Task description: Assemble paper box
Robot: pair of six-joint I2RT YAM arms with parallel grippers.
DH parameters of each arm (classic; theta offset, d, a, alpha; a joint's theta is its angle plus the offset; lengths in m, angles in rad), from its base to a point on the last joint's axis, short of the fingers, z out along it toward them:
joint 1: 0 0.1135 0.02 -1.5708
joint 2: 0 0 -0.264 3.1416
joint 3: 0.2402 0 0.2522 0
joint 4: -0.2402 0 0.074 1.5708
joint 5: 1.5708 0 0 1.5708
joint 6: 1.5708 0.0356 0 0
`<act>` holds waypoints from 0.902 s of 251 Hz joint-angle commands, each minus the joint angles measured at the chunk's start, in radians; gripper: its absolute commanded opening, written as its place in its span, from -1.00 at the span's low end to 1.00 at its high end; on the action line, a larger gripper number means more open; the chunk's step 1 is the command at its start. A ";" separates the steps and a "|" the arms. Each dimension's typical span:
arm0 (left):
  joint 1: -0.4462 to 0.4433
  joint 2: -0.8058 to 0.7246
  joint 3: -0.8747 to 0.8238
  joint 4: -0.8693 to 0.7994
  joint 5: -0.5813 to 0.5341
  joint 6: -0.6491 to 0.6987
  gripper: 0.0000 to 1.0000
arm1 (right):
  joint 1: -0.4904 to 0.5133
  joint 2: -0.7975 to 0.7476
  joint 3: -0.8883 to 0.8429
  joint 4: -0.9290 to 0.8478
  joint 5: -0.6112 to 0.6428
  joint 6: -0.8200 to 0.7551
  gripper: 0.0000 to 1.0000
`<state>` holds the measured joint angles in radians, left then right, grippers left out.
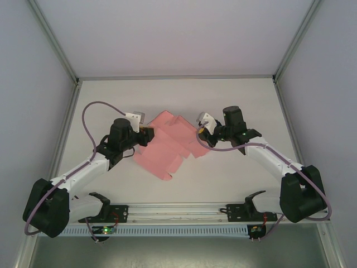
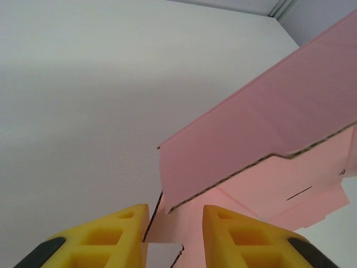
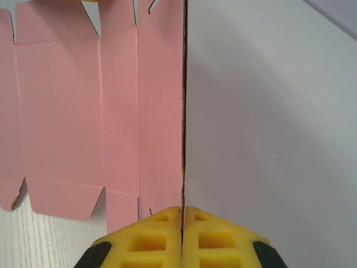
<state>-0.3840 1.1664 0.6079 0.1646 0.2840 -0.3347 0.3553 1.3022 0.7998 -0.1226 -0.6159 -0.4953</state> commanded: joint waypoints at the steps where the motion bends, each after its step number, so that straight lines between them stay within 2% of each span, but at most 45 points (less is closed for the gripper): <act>1: 0.007 0.007 0.029 0.023 0.034 0.038 -0.44 | -0.006 0.011 0.030 0.002 -0.030 0.010 -1.00; 22: 0.002 0.021 0.034 0.033 0.101 0.045 -0.57 | -0.005 0.011 0.034 0.005 -0.026 0.024 -1.00; 40: -0.014 0.031 0.042 0.024 0.109 0.055 -0.69 | -0.006 0.008 0.037 0.008 -0.018 0.042 -1.00; 50: -0.025 0.036 0.050 0.010 0.096 0.062 -0.77 | -0.004 0.006 0.038 0.008 -0.018 0.045 -1.00; 62: -0.043 0.041 0.057 -0.004 0.064 0.067 -0.97 | -0.005 0.003 0.037 0.013 -0.025 0.048 -1.00; 75: -0.064 0.045 0.065 -0.016 0.025 0.075 -1.00 | -0.002 0.000 0.037 0.016 -0.027 0.056 -1.00; 100: -0.131 0.051 0.089 -0.049 -0.105 0.097 -1.00 | 0.013 -0.003 0.038 0.012 -0.016 0.061 -1.00; 138: -0.300 0.106 0.196 -0.189 -0.466 0.159 -1.00 | 0.056 0.002 0.053 -0.015 0.083 0.070 -1.00; 153: -0.344 0.144 0.241 -0.228 -0.566 0.147 -1.00 | 0.083 -0.002 0.054 -0.020 0.138 0.069 -1.00; 184: -0.416 0.238 0.314 -0.270 -0.721 0.116 -1.00 | 0.131 -0.029 0.039 -0.008 0.255 0.054 -1.00; 226: -0.523 0.397 0.423 -0.316 -0.883 0.179 -1.00 | 0.142 -0.049 0.034 -0.011 0.279 0.066 -1.00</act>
<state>-0.8112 1.4849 0.9314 -0.1562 -0.4675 -0.1959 0.4698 1.2739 0.8227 -0.1570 -0.3397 -0.4473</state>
